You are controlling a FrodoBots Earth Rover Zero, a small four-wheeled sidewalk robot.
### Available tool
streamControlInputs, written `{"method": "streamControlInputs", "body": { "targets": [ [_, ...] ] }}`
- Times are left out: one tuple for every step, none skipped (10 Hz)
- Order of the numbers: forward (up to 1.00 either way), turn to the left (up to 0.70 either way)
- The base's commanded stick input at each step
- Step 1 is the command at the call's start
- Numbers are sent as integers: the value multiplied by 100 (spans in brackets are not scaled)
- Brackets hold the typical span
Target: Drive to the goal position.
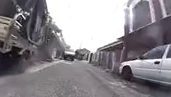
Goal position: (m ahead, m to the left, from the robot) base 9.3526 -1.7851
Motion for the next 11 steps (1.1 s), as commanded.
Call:
{"method": "streamControlInputs", "body": {
  "targets": [
    [50, 0],
    [50, 0],
    [50, 0],
    [50, 0],
    [50, 0],
    [50, 0],
    [50, 0],
    [50, 0],
    [50, 0],
    [50, 0],
    [50, 0]
  ]
}}
